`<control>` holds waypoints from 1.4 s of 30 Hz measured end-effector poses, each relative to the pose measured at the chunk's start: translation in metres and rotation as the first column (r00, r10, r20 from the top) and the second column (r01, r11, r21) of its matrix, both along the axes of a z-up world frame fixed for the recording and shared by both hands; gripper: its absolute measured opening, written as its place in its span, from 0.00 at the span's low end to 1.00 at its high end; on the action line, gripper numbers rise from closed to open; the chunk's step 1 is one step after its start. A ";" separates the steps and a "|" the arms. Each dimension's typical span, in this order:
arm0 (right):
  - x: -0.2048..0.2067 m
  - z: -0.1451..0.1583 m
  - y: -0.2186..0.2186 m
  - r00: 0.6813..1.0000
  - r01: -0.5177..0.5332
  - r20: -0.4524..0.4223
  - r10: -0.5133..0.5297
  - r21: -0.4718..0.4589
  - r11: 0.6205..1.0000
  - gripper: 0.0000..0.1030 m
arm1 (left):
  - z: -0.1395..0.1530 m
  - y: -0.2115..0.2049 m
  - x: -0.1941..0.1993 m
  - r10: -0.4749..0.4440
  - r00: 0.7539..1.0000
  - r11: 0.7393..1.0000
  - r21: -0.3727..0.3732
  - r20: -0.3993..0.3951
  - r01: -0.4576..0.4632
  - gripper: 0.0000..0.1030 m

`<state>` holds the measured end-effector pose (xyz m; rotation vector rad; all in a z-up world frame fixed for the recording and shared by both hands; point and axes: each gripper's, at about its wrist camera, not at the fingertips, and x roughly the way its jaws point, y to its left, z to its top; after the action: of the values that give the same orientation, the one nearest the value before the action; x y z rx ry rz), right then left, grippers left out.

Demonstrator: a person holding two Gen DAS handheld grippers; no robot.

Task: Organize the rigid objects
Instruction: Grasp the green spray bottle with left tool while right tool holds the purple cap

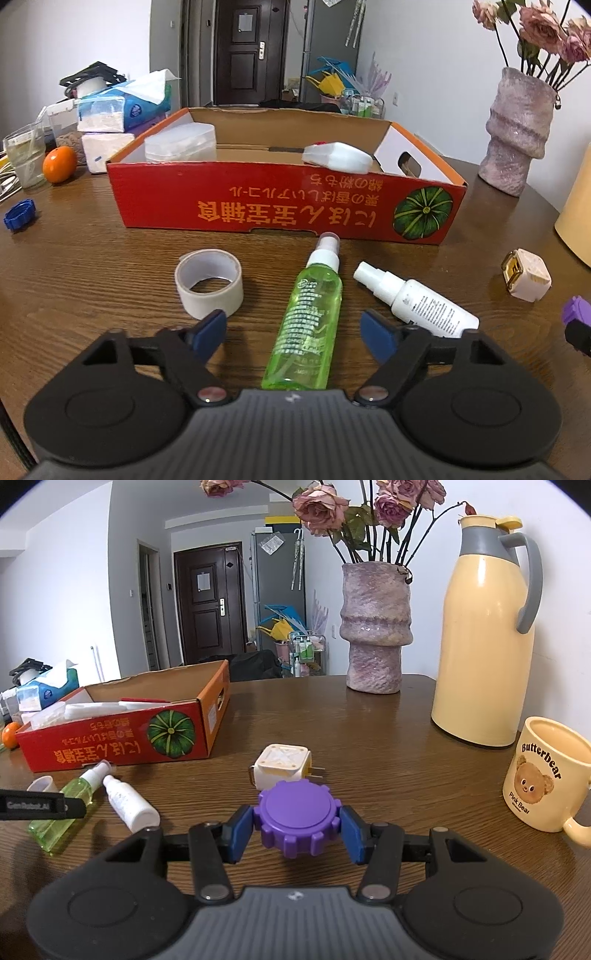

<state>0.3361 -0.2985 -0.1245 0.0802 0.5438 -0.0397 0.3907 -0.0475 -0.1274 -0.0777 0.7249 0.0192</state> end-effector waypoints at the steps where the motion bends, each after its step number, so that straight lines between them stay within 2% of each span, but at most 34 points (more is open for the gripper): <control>1: 0.000 0.000 0.001 1.000 -0.001 -0.001 0.001 -0.001 1.000 0.49 | -0.001 0.000 0.002 -0.006 1.000 1.000 -0.002 -0.009 0.006 0.70; 5: 0.000 0.000 0.004 1.000 -0.004 -0.002 0.004 -0.001 1.000 0.49 | -0.003 -0.002 0.004 -0.019 1.000 1.000 0.004 -0.016 0.019 0.56; 7: 0.000 0.000 0.004 1.000 -0.004 -0.001 0.004 -0.001 1.000 0.49 | -0.003 -0.003 0.003 -0.034 0.999 0.999 0.017 -0.010 0.034 0.34; 8: 0.000 0.000 0.004 1.000 -0.004 -0.002 0.004 -0.002 1.000 0.49 | -0.002 -0.005 0.002 -0.043 0.999 0.999 0.026 -0.007 0.043 0.32; 11: 0.000 0.000 0.004 1.000 -0.002 0.000 0.002 0.000 1.000 0.49 | -0.003 -0.007 0.001 -0.046 0.999 0.998 0.045 0.000 0.046 0.31; 19: -0.002 0.000 0.005 1.000 -0.002 0.006 0.002 0.002 1.000 0.49 | -0.001 -0.003 -0.001 -0.040 0.999 0.999 0.027 -0.002 0.040 0.31; 42: -0.011 0.005 0.028 0.999 -0.040 0.034 0.039 0.017 0.999 0.49 | 0.024 0.007 -0.026 -0.035 0.995 0.999 -0.013 0.091 0.036 0.31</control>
<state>0.3254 -0.2702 -0.1191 0.0874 0.5124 0.0048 0.3646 -0.0406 -0.1039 -0.0794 0.6357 -0.0235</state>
